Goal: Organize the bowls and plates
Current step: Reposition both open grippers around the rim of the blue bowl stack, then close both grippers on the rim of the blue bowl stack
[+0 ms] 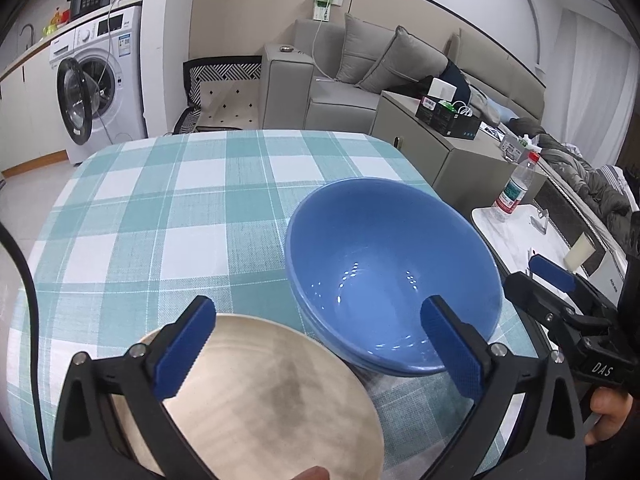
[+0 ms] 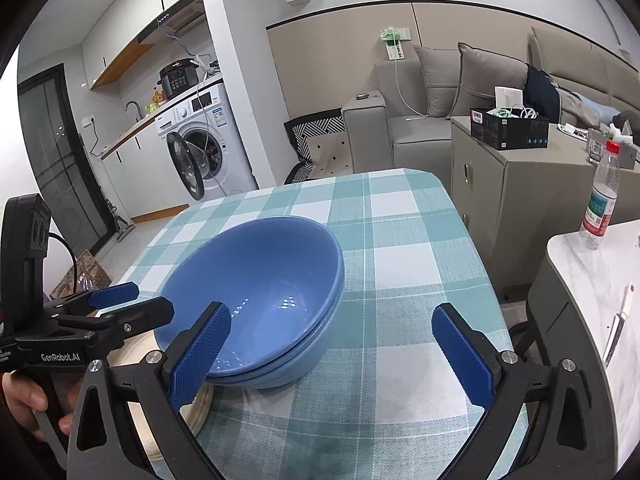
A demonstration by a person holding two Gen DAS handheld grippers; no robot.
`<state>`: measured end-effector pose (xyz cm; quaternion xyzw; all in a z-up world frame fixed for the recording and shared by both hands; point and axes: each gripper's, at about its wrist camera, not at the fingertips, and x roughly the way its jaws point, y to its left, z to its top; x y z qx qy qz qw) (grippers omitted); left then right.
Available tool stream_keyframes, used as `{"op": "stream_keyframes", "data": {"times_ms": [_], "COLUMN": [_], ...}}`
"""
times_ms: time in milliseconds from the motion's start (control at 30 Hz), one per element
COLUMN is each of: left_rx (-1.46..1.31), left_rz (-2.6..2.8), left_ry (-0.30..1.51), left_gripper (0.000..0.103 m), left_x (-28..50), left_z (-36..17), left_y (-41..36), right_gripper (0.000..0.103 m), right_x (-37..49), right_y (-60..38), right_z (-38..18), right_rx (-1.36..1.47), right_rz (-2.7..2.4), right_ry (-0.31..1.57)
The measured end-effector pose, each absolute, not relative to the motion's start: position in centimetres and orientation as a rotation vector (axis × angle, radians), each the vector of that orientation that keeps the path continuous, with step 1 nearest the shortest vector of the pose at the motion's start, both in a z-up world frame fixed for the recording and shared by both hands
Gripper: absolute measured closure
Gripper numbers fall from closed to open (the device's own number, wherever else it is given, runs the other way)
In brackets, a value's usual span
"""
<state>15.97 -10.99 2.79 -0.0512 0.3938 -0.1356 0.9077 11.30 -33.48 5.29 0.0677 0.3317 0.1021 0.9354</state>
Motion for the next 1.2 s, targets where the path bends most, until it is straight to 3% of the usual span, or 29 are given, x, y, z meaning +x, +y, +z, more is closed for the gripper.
{"op": "stream_keyframes", "data": {"times_ms": [600, 733, 833, 1200], "left_rx": [-0.126, -0.152, -0.163, -0.179], "left_rz": [-0.275, -0.299, -0.311, -0.357], "left_ry": [0.859, 0.867, 0.876, 0.906], "left_gripper": [0.003, 0.016, 0.028, 0.043], "left_x": [17.8, 18.1, 18.2, 18.5], "left_z": [1.5, 1.3, 1.0, 0.6], "left_y": [-10.8, -10.8, -10.8, -11.2], "right_gripper": [0.004, 0.019, 0.02, 0.03], "right_x": [12.4, 12.7, 12.8, 12.6], "right_y": [-33.6, -33.4, -33.2, -32.5], "right_z": [2.8, 2.2, 1.9, 2.0], "right_rx": [0.251, 0.276, 0.287, 0.303], "right_rz": [0.276, 0.302, 0.312, 0.372], "right_ry": [0.752, 0.769, 0.776, 0.773]}}
